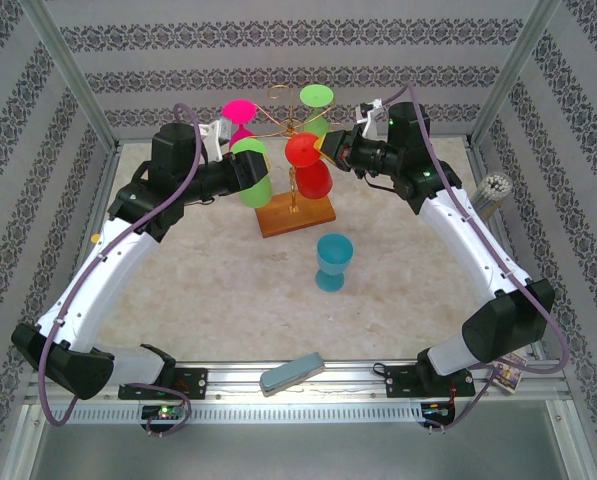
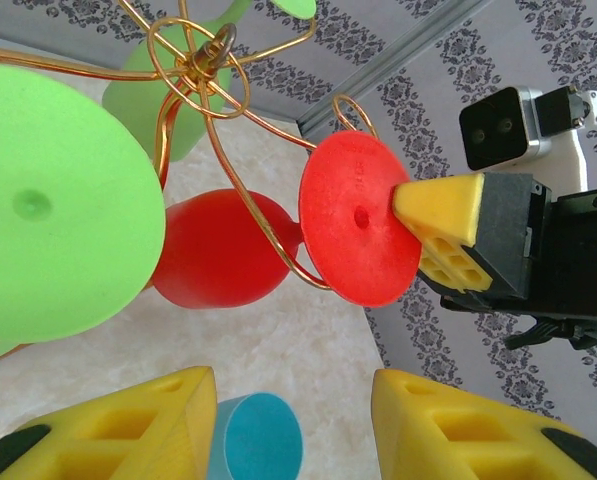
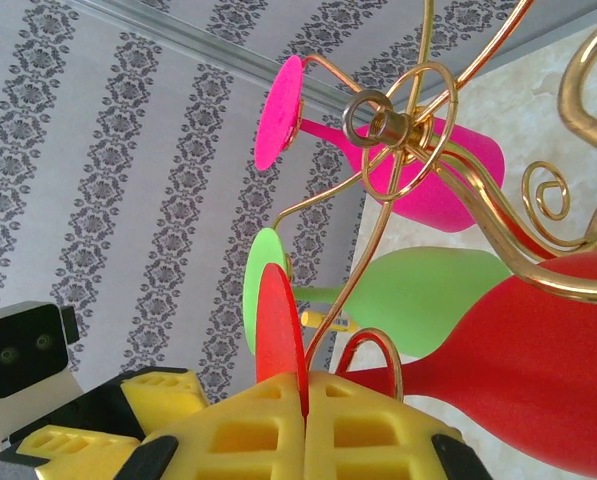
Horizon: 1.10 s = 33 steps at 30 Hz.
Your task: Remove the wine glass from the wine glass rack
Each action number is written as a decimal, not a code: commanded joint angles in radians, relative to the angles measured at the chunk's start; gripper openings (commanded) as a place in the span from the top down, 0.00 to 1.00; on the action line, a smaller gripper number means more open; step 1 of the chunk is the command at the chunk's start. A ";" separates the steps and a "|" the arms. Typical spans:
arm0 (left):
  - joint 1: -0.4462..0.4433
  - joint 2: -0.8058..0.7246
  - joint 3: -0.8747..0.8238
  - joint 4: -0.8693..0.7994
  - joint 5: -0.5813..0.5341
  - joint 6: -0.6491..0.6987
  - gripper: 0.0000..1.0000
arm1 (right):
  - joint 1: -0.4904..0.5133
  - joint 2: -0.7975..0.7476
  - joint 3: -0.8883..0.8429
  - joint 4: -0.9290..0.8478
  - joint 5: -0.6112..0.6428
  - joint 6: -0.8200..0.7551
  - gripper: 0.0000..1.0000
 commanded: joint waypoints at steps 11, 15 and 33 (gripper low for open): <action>0.015 -0.033 -0.014 0.060 0.013 -0.013 0.54 | 0.000 -0.028 -0.011 0.041 -0.019 0.015 1.00; 0.014 -0.036 -0.017 0.060 0.014 -0.013 0.55 | 0.003 -0.040 -0.024 0.041 -0.016 0.018 1.00; 0.017 -0.048 -0.037 0.070 0.008 -0.019 0.55 | 0.028 -0.065 -0.059 0.043 -0.011 0.016 1.00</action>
